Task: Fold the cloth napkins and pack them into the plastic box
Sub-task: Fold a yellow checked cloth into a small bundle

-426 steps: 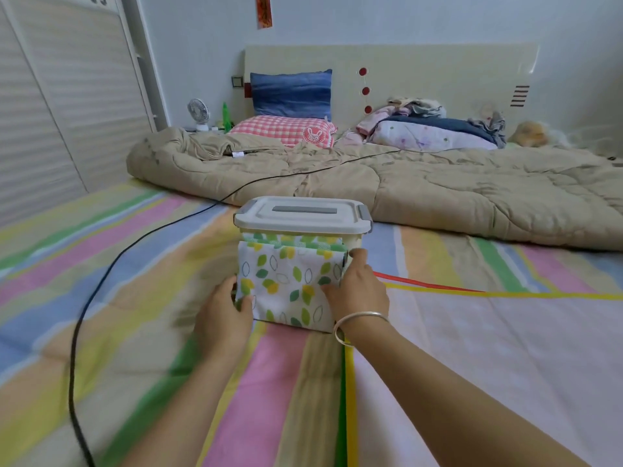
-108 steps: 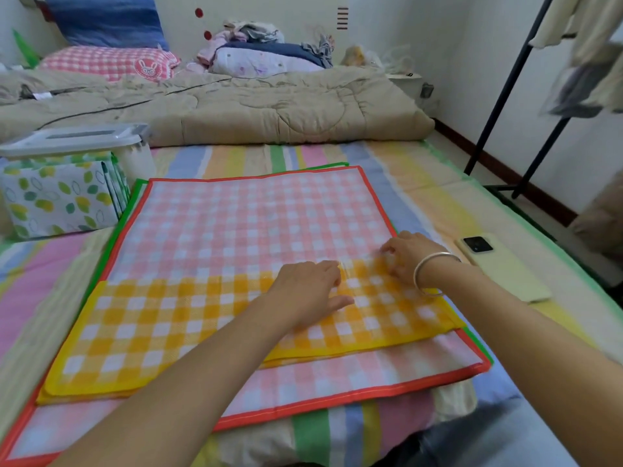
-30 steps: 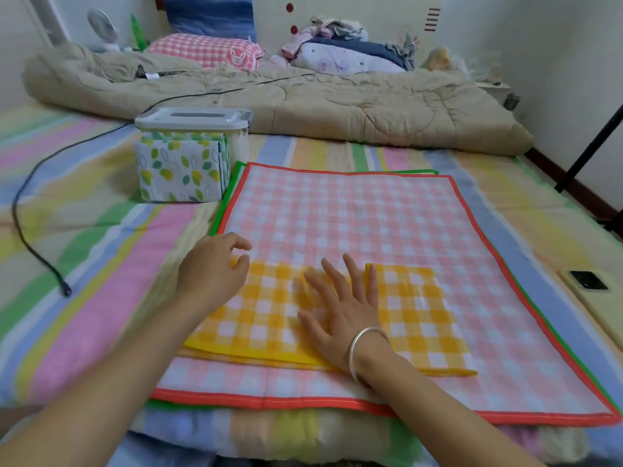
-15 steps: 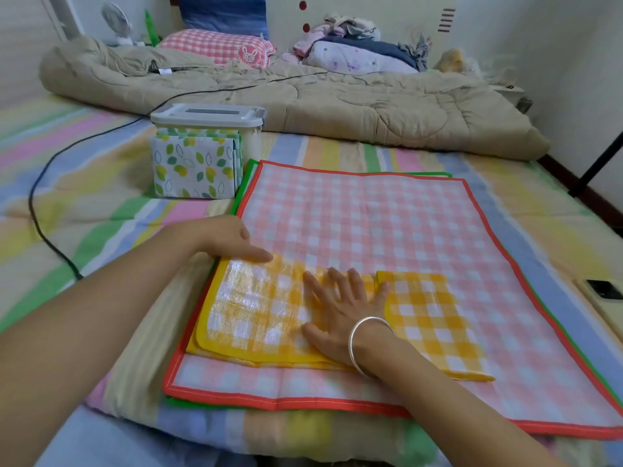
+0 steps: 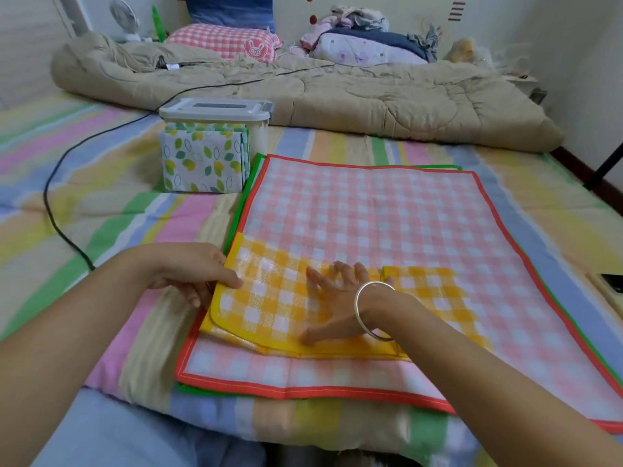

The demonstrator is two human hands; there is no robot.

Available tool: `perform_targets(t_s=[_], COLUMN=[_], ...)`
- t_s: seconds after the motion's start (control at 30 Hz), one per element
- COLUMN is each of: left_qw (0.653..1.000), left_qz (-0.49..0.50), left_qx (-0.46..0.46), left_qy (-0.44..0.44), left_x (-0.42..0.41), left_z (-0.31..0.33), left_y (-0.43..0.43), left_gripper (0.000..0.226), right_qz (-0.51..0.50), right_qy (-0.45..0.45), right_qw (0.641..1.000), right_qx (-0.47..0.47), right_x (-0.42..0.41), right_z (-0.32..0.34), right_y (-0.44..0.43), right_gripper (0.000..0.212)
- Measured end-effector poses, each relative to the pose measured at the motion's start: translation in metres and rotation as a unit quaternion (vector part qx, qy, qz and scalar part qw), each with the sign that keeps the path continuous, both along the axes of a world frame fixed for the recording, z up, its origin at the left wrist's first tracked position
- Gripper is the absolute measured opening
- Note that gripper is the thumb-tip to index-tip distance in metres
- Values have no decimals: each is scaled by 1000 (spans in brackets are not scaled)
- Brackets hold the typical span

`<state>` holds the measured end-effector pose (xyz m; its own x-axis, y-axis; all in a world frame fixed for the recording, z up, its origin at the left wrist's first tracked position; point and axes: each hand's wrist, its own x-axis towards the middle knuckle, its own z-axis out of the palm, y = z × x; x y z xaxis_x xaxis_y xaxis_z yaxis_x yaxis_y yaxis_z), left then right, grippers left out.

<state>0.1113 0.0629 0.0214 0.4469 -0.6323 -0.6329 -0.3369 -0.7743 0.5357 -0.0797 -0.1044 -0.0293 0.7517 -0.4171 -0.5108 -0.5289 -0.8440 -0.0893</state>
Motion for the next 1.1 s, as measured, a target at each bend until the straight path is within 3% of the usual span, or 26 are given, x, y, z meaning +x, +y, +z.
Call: perform_targets(t_s=[0.2,0.43,0.5,0.57,0.6,0.67,0.73,0.83,0.97,1.03,1.1], left_qw=[997,989,988,988,989,990,991,991,989,988,967], left_qz=[14,-32,-46,-59,-65,-74,-89,-116,-124,-113,-121], left_qx=[-71,-133,-137,-133,-127,-116,-99,-60,-42,-75,-153], left_qy=[39,56,57,54,49,39,20,-24,-66,-75,-165], left_x=[-18,-64,-78,-90,-96,-106,-117,-130,-143,-143,-137], left_z=[15,26,24,21,19,14,7,-8,-27,-31,-37], left_y=[-9,-51,-66,-79,-86,-97,-107,-118,-121,-115,-106], left_gripper=[19,21,22,25,27,32,33,32,40,50,46], right_qz=[2,10,14,-18,-60,-204,-316,-328,-312,-309,-331], right_qy=[22,35,12,-98,-192,-361,-440,-421,-357,-338,-344], right_qw=[1000,999,1000,992,971,883,807,827,864,879,869], right_qx=[-14,-22,-5,74,129,221,234,178,173,131,131], right_x=[-2,1,2,-2,-5,-16,-31,-41,-43,-43,-42], right_z=[2,7,8,15,19,26,25,14,2,-6,-13], right_y=[7,9,-1,-19,-29,-49,-67,-79,-71,-69,-68], right_gripper=[124,125,122,105,88,45,28,14,31,27,25])
